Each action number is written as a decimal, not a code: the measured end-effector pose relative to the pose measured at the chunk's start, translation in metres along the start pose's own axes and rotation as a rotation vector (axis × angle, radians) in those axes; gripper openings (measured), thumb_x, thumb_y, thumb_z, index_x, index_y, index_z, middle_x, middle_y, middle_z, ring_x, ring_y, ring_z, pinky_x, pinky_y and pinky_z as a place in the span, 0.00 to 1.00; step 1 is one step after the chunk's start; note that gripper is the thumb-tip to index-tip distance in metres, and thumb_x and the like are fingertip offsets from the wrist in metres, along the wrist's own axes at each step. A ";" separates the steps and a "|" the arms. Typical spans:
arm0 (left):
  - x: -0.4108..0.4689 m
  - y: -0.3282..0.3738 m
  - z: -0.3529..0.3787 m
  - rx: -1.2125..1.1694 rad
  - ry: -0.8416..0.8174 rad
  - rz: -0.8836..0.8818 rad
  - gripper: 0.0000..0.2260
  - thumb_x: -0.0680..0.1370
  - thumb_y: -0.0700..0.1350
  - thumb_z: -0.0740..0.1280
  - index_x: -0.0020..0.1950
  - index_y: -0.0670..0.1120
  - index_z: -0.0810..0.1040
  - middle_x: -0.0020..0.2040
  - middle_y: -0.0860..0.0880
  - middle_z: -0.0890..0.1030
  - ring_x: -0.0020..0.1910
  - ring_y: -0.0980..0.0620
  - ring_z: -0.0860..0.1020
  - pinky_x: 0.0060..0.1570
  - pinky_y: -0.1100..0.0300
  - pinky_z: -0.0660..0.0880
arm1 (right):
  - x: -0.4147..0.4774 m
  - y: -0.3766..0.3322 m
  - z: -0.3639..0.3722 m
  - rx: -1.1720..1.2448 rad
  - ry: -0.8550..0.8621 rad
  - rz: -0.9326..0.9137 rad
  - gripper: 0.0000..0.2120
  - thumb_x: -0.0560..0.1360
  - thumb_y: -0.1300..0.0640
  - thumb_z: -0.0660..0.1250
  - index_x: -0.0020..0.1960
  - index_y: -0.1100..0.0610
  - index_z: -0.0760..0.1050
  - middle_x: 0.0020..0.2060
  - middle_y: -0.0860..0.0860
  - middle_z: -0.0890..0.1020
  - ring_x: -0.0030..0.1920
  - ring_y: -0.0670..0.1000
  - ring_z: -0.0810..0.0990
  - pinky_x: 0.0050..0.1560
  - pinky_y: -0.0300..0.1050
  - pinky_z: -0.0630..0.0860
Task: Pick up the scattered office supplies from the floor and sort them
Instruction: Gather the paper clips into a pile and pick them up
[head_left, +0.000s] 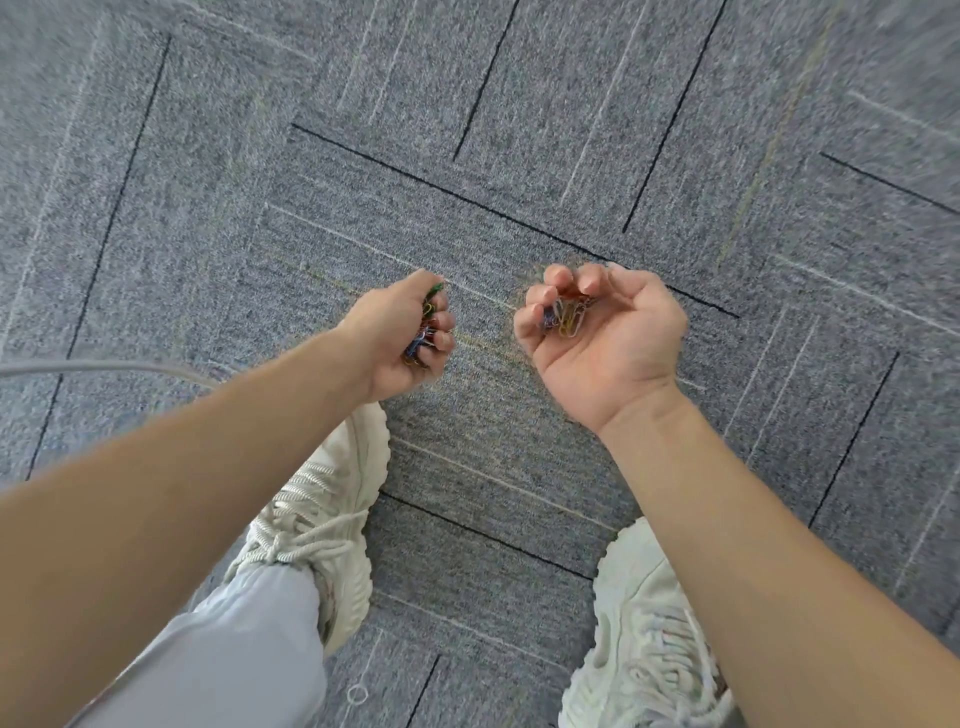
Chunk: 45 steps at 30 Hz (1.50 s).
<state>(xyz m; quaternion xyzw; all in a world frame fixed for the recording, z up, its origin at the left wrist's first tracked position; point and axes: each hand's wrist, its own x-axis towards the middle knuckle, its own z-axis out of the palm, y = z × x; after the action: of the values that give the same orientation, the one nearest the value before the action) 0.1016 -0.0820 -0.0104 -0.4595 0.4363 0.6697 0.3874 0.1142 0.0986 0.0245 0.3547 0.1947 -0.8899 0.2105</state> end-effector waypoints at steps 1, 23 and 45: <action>-0.002 0.002 0.004 -0.038 -0.003 0.006 0.16 0.81 0.48 0.60 0.33 0.50 0.68 0.28 0.53 0.69 0.24 0.57 0.66 0.19 0.67 0.61 | 0.000 -0.002 0.003 0.009 0.047 -0.005 0.13 0.76 0.55 0.55 0.35 0.57 0.68 0.36 0.54 0.74 0.34 0.52 0.73 0.37 0.45 0.72; -0.410 0.122 0.043 -0.455 -0.369 0.499 0.18 0.80 0.44 0.56 0.30 0.51 0.64 0.24 0.55 0.63 0.19 0.59 0.63 0.16 0.69 0.54 | -0.288 -0.045 0.300 -0.087 0.046 -0.090 0.21 0.83 0.54 0.52 0.41 0.64 0.76 0.35 0.59 0.81 0.37 0.58 0.81 0.41 0.48 0.79; -0.764 -0.032 -0.164 -0.552 -0.050 1.263 0.16 0.79 0.42 0.60 0.32 0.50 0.62 0.24 0.53 0.63 0.18 0.56 0.57 0.19 0.69 0.51 | -0.528 0.216 0.441 -0.407 -0.293 -0.081 0.18 0.81 0.58 0.48 0.32 0.52 0.55 0.18 0.48 0.58 0.17 0.47 0.54 0.22 0.31 0.51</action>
<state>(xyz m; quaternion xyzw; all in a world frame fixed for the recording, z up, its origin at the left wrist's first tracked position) 0.3887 -0.3156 0.6780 -0.1837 0.4248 0.8640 -0.1984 0.3311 -0.1761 0.6552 0.1641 0.3512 -0.8821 0.2677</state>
